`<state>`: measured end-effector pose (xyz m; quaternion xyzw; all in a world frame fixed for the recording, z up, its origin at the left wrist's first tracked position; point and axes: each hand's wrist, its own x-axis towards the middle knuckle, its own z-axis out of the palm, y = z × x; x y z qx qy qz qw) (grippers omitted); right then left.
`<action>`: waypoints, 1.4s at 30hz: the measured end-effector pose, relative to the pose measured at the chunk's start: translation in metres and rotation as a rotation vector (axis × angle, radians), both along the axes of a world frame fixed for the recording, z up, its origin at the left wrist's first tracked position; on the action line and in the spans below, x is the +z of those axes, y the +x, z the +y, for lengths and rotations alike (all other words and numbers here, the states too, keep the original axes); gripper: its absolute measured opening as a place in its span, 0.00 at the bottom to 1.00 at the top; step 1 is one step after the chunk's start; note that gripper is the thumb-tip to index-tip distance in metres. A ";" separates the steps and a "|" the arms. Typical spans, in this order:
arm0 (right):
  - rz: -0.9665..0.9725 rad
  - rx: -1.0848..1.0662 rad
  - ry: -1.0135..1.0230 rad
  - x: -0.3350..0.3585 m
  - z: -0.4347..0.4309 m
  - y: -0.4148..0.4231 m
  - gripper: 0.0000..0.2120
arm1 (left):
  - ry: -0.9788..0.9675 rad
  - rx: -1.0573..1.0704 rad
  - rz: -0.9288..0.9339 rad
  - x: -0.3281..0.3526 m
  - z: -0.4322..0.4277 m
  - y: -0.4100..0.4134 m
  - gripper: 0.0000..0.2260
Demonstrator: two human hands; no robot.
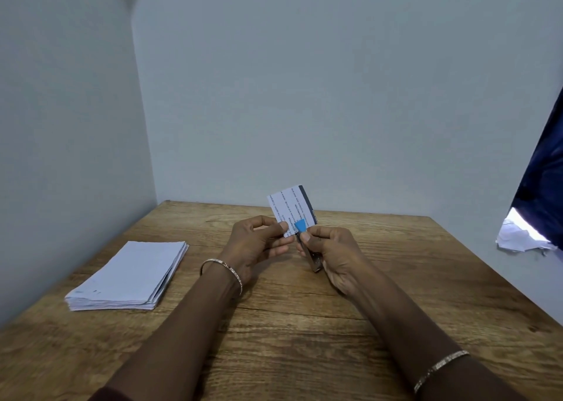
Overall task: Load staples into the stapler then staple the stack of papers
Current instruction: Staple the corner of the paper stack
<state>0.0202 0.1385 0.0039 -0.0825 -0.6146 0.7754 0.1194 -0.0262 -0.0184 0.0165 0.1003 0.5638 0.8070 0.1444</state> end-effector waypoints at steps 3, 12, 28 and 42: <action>-0.013 -0.047 0.029 0.003 -0.003 -0.002 0.04 | 0.021 -0.011 0.006 0.000 0.000 -0.001 0.04; -0.018 0.053 -0.048 0.002 0.002 0.001 0.07 | 0.027 0.014 -0.008 -0.001 -0.001 -0.003 0.04; -0.094 0.060 -0.009 0.004 0.002 0.000 0.10 | 0.054 0.116 -0.001 -0.003 0.000 -0.011 0.04; -0.049 -0.012 0.178 0.005 -0.001 0.003 0.08 | 0.128 0.202 0.014 0.002 0.000 -0.009 0.12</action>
